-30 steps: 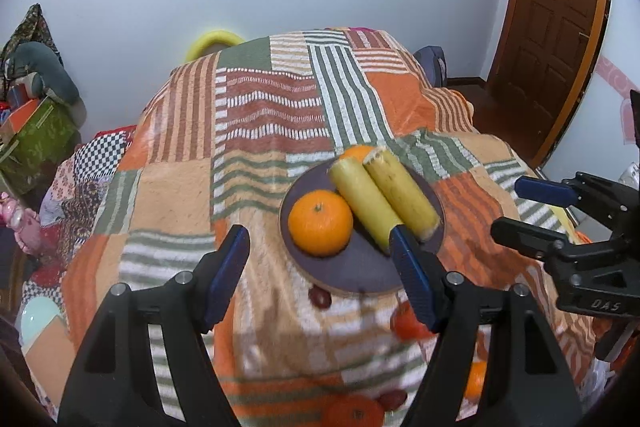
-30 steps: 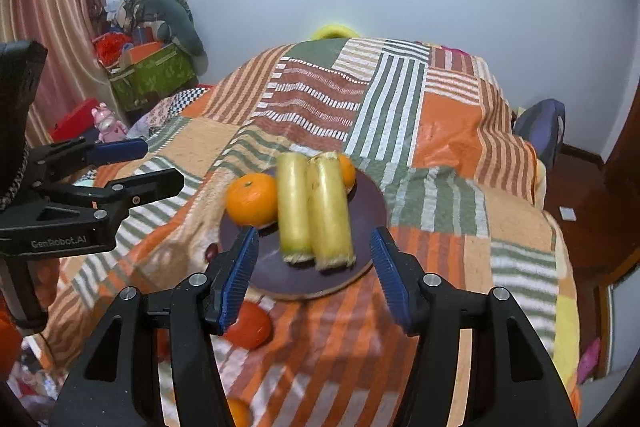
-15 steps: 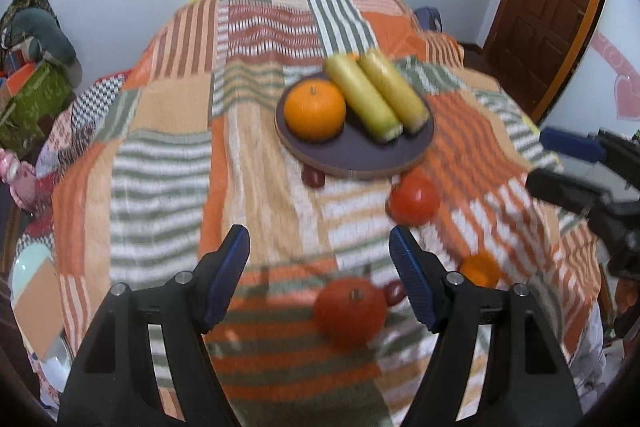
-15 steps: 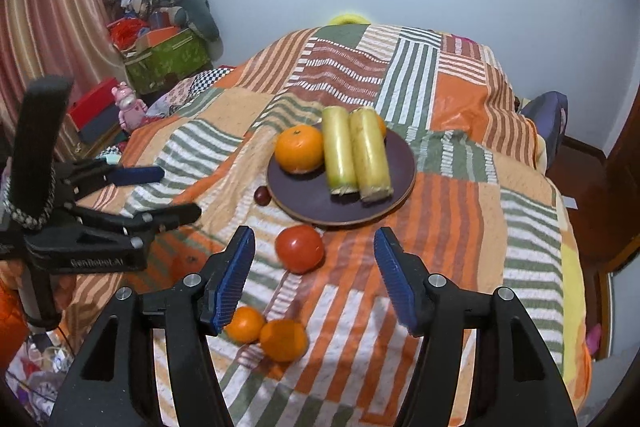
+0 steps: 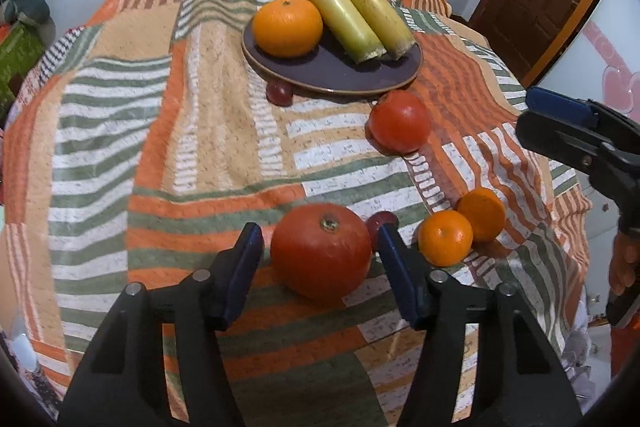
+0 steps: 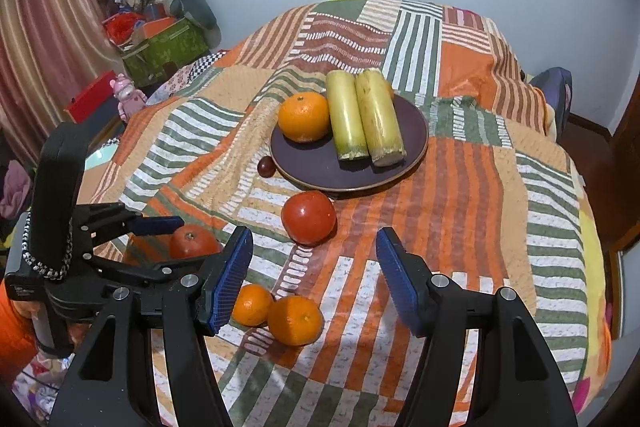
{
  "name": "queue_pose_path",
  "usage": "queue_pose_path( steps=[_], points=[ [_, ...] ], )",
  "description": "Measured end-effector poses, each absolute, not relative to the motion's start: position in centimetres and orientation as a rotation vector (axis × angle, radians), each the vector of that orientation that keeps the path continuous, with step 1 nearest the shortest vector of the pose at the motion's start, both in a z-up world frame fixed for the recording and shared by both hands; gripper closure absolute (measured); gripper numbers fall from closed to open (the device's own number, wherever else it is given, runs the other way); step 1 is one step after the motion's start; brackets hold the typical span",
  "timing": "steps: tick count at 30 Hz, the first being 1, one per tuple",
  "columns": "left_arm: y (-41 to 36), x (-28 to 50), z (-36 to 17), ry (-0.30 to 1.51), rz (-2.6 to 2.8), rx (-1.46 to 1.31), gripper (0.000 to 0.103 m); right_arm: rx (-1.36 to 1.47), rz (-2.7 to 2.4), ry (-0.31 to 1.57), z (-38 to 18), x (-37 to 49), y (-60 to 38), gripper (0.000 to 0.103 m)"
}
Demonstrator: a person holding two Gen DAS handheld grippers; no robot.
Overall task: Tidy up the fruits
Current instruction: 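Move both tools back toward the red tomatoes on the quilt, then grasp a red tomato with the left tool while the right tool grasps another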
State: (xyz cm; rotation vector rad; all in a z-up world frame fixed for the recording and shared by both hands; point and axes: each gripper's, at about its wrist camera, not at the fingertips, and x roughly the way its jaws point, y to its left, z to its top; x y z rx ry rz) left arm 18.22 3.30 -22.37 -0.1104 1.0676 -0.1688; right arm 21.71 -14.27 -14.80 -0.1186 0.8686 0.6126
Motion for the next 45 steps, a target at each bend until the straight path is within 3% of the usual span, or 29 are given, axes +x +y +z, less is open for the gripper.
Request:
queue_pose_path(
  steps=[7,28,32,45],
  points=[
    [3.7,17.9,-22.6,1.064,-0.189,-0.131,0.053,-0.12,0.617,0.9,-15.9,22.6,-13.7,0.042],
    [7.0,20.1,-20.2,0.981,-0.134,-0.148,0.053,-0.186,0.666,1.035,-20.7,27.0,-9.6,0.043],
    [6.9,20.6,-20.1,0.976,-0.135,-0.154,0.053,-0.194,0.687,1.042,-20.8,27.1,-9.5,0.058],
    [5.6,22.5,-18.5,0.936,-0.157,-0.15,0.053,-0.146,0.678,0.975,-18.3,27.3,-11.5,0.059]
  ],
)
